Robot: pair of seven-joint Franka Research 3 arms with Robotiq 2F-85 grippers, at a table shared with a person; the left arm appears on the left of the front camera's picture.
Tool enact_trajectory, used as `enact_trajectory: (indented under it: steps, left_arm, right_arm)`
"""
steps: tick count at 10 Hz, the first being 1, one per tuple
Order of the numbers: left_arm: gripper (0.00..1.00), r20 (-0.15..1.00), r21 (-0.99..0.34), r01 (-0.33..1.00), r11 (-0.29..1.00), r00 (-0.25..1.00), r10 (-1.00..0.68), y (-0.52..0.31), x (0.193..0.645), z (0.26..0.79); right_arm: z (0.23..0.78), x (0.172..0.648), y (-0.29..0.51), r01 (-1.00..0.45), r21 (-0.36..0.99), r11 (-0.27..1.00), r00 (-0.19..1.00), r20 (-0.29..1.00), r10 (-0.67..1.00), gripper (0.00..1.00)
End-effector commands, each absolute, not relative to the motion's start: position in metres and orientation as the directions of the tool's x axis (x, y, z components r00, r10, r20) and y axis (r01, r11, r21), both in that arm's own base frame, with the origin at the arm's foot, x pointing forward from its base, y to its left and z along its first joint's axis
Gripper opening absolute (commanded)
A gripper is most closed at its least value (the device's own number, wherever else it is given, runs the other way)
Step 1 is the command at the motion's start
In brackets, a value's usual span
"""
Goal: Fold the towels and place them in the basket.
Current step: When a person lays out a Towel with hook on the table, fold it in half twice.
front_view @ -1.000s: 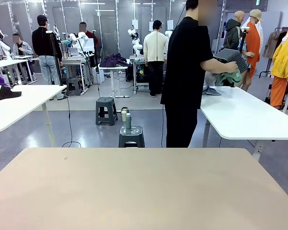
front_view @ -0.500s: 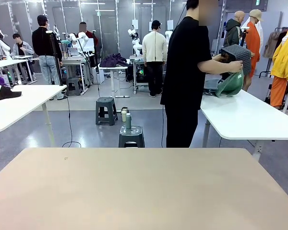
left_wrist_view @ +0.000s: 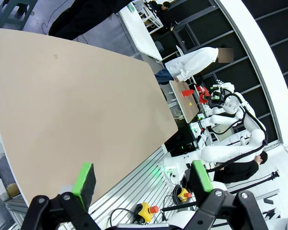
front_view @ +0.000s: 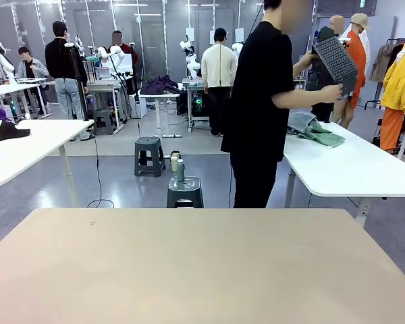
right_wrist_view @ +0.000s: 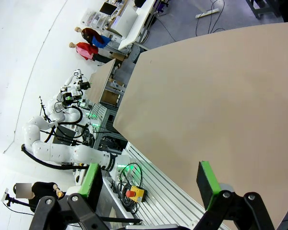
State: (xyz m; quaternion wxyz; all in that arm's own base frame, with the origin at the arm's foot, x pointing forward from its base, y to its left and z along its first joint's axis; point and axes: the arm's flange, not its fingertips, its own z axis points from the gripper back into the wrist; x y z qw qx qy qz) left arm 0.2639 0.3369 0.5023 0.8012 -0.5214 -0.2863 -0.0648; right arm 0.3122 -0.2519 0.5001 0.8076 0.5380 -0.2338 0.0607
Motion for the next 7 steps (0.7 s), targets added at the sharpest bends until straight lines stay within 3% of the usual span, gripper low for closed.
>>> enact_trajectory:
  steps: [1,7]
  left_arm:
    - [1.0,0.537,-0.798,0.418,0.433,0.82,0.198,0.3363,0.2619,0.5031]
    - [1.0,0.537,-0.798,0.418,0.433,0.82,0.198,0.3363,0.2619,0.5031]
  right_arm:
    - [0.5011,0.3136,-0.2526,-0.367,0.839,0.402,0.875,0.458,-0.157,1.0]
    - [0.5011,0.3136,-0.2526,-0.367,0.839,0.402,0.875,0.458,-0.157,1.0]
